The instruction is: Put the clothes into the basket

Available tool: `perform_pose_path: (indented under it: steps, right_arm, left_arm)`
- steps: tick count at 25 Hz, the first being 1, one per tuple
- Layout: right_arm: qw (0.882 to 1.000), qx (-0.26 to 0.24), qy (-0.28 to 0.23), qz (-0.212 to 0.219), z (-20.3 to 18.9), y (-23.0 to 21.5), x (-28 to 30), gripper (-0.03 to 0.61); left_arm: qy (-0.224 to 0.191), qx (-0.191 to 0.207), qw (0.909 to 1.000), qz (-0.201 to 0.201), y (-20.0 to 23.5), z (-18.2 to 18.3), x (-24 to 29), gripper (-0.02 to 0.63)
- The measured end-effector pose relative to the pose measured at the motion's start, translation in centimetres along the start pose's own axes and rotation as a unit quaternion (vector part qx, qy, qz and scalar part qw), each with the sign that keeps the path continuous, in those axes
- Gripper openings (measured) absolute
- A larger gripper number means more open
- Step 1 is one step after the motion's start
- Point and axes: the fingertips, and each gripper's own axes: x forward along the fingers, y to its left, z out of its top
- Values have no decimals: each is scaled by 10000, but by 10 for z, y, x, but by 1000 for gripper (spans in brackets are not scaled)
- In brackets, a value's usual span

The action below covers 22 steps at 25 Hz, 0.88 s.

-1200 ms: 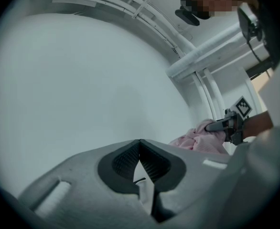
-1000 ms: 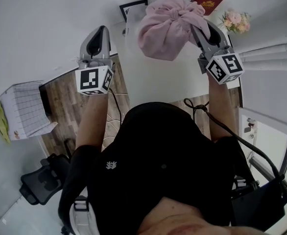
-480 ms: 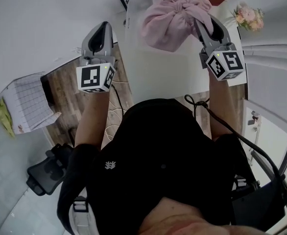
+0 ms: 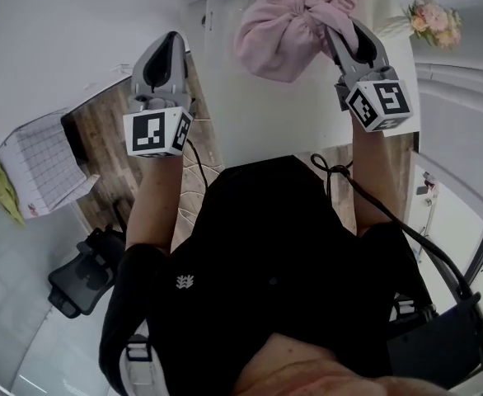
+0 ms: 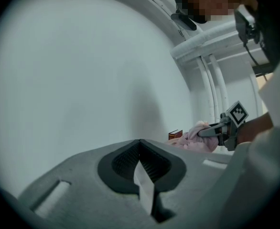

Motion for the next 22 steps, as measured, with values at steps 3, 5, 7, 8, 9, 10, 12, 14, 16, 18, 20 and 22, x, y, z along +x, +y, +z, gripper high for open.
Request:
perform_pose_path:
  steps: [3,5,7,8,9,10,12,14,16,18,20,22]
  right_arm:
    - [9999,-19,108,5,-6,2,1,106]
    - [9998,-18,186,9,-11,3,1,106]
    - [9997,-21,252,24,-19,4,1,107]
    - [9996,-27,278,27,-24,4,1,106]
    - [9995,-44,318,28,-30,4,1,107]
    - [9992,-72,383,26,-35,4,1,107]
    - [9984,-145,551,-3,-44,4,1,110]
    - [9972,-265,705,-42,-50,5,2,112]
    - [9956,-370,856,-103,-57,3,2,114]
    - [9932,-433,1064,-187,-66,1,3,117]
    - [9884,-556,1391,-252,-80,0,4,126]
    - [9791,-854,1826,-270,-94,2,5,138]
  left_arm:
    - [75,-143,9999,34,0,-11,-2,0]
    - [145,-200,9997,41,0,-19,-5,0]
    - [211,-239,9995,51,0,-28,-7,0]
    - [241,-256,9994,59,0,-32,-8,0]
    - [270,-274,9992,69,0,-37,-8,-2]
    - [297,-292,9991,80,-1,-42,-9,0]
    - [338,-329,9988,102,0,-48,-10,-2]
    - [363,-355,9986,120,0,-52,-12,0]
    - [373,-375,9985,132,1,-54,-14,-2]
    - [370,-387,9985,139,0,-57,-16,0]
    - [374,-390,9984,144,-2,-59,-17,-2]
    - [391,-408,9983,142,-3,-62,-19,0]
